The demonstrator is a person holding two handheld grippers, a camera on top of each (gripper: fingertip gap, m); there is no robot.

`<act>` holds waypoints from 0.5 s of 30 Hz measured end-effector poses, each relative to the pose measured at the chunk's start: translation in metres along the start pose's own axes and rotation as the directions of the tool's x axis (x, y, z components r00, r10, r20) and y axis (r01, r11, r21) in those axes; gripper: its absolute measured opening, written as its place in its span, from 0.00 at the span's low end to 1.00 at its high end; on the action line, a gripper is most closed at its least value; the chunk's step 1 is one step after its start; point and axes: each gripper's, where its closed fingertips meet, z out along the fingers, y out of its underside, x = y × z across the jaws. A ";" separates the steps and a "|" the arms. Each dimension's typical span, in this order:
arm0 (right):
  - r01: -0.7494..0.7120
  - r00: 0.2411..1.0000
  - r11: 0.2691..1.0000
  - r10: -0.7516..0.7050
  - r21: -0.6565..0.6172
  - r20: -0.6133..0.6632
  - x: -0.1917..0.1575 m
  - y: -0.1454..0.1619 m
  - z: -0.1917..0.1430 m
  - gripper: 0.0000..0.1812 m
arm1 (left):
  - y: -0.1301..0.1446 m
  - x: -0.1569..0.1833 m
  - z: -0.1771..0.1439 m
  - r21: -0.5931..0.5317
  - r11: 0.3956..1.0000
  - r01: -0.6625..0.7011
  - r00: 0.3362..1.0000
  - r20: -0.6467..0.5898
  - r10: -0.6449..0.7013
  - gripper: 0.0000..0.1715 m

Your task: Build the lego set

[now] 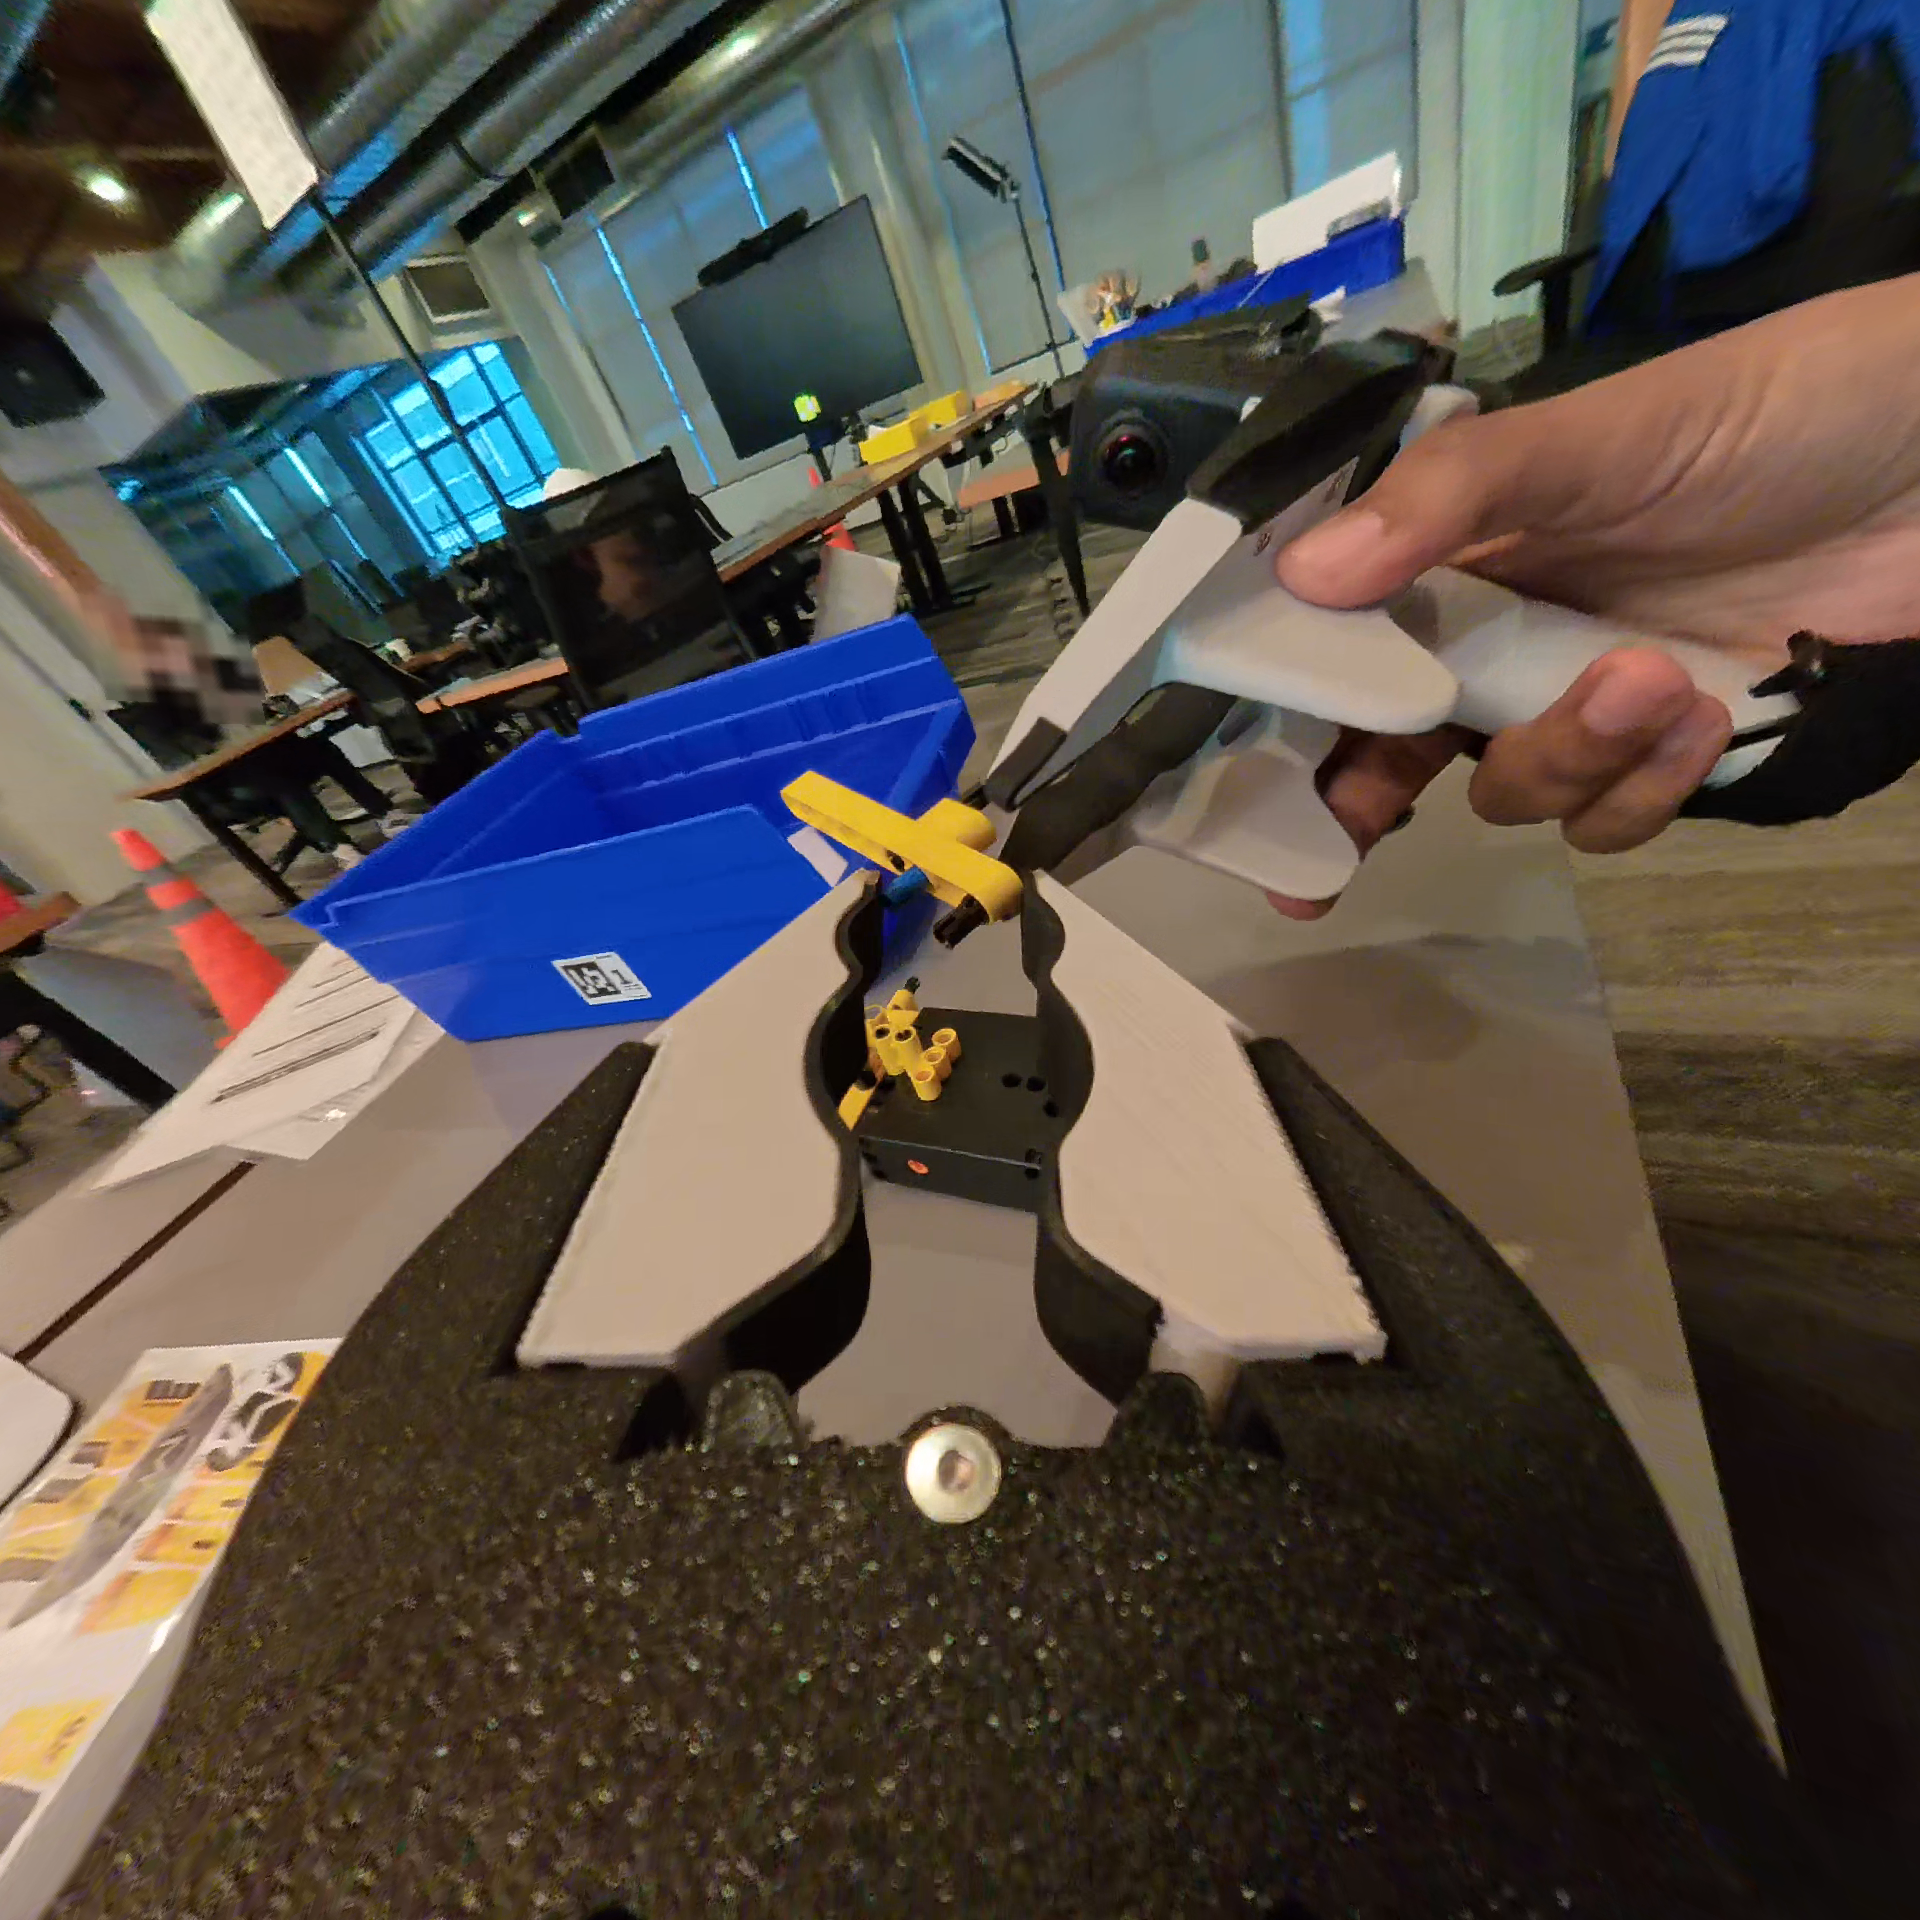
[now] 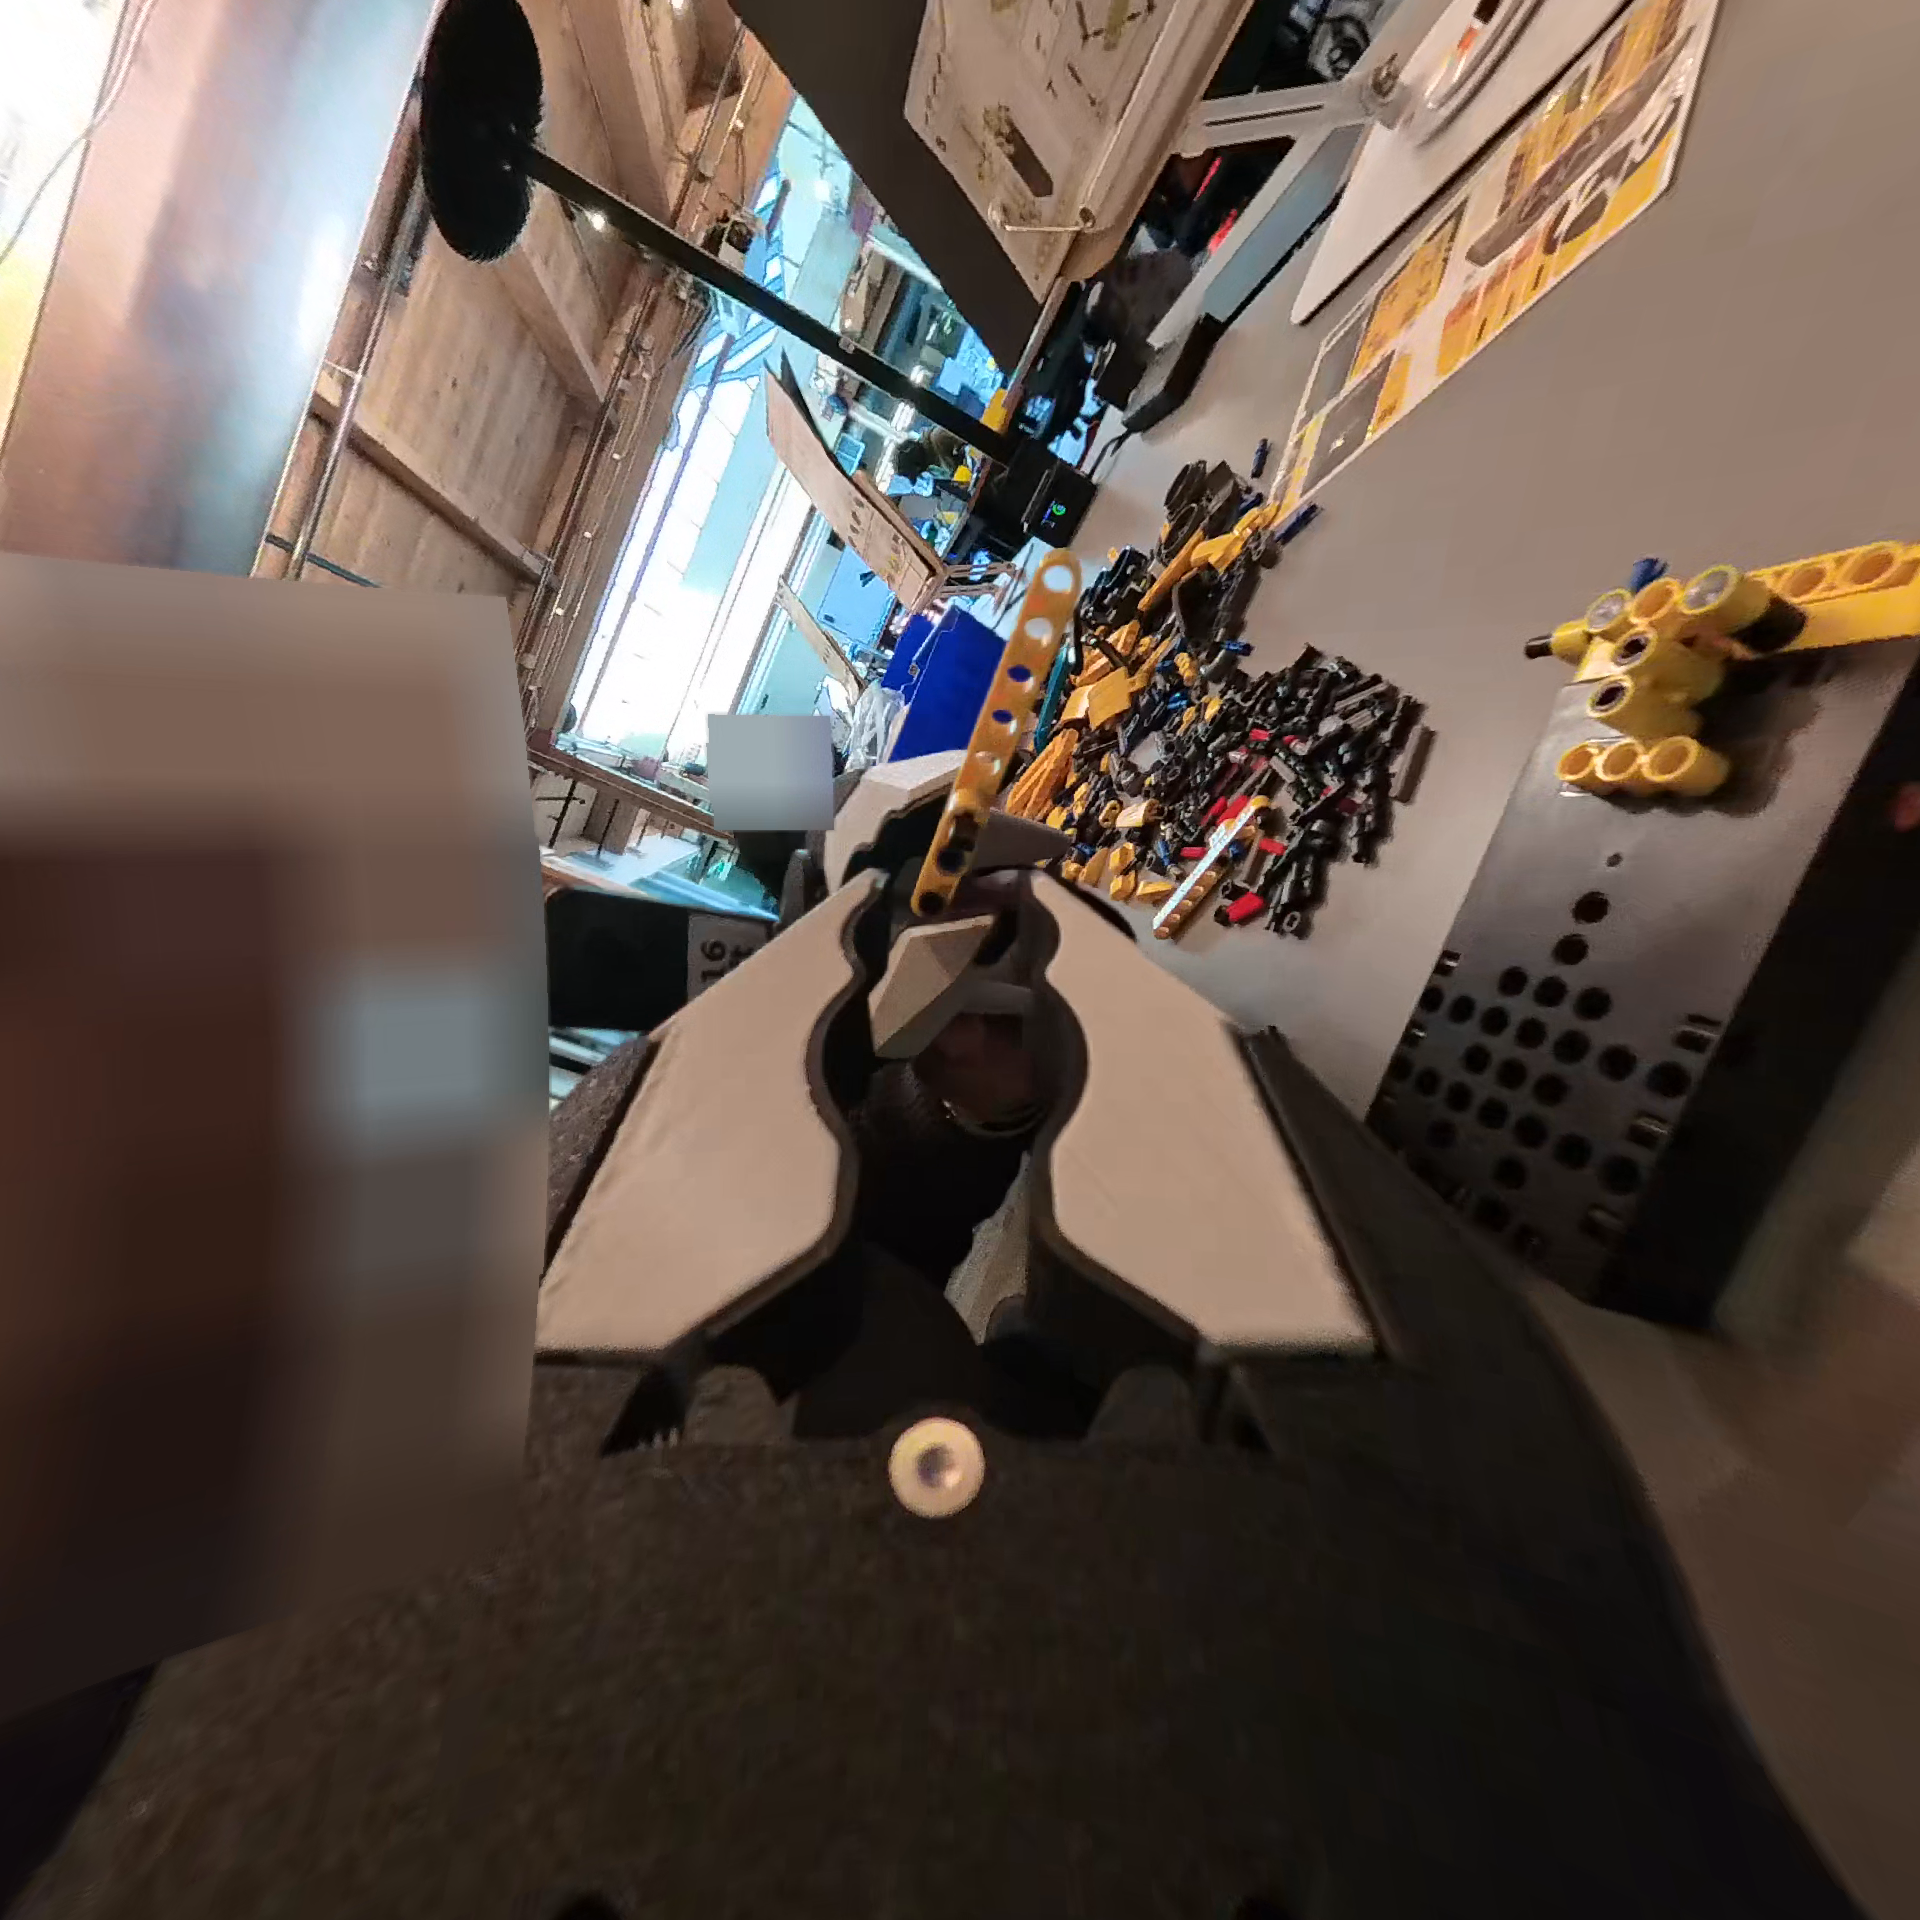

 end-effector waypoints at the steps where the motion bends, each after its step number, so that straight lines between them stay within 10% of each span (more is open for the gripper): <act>1: -0.007 1.000 1.000 0.007 0.007 -0.004 0.001 0.000 0.000 0.12 | -0.001 0.000 -0.001 0.006 1.000 -0.020 1.000 0.014 0.020 0.15; 15: 0.056 0.998 0.998 -0.055 0.021 -0.036 -0.006 0.003 0.008 0.12 | -0.008 0.004 -0.002 0.043 0.999 -0.019 1.000 0.026 0.018 0.15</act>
